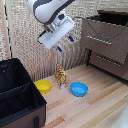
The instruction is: Kindly move your gripper toward the top drawer's handle. With caution, hold the handle robustly using your gripper and pull open the top drawer. Let the handle go. Relocate your gripper to the bowl placed in the background. Gently hold the bowl using your gripper. Bring the gripper and the bowl to the ajar drawer. Softly release the bowl into it.
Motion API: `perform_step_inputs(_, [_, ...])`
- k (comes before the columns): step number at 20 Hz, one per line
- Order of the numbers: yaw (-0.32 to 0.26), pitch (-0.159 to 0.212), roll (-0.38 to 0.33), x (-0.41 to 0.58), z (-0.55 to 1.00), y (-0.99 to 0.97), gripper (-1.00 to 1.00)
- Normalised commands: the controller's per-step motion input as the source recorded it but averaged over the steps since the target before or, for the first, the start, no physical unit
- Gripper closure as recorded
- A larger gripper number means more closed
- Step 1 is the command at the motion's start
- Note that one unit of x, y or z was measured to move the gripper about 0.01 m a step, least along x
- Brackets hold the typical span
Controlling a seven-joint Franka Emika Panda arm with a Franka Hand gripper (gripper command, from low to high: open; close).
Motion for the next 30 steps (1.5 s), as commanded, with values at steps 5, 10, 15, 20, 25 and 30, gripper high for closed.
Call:
perform_step_inputs(5, [-0.102, -0.181, 0.268, 0.441, -0.25, 0.03, -1.00])
perform_step_inputs(10, [-0.098, -0.098, 0.360, 0.397, -0.12, 0.00, -1.00])
perform_step_inputs(15, [-0.093, -0.012, 0.375, 0.263, -0.04, 0.01, -1.00])
perform_step_inputs(20, [-0.063, 0.140, 0.364, 0.046, -0.10, 0.02, -1.00])
perform_step_inputs(25, [-0.058, 0.185, 0.216, 0.000, -0.47, 0.13, -1.00])
perform_step_inputs(30, [-0.049, 0.067, -0.003, 0.195, -0.37, 0.09, -1.00])
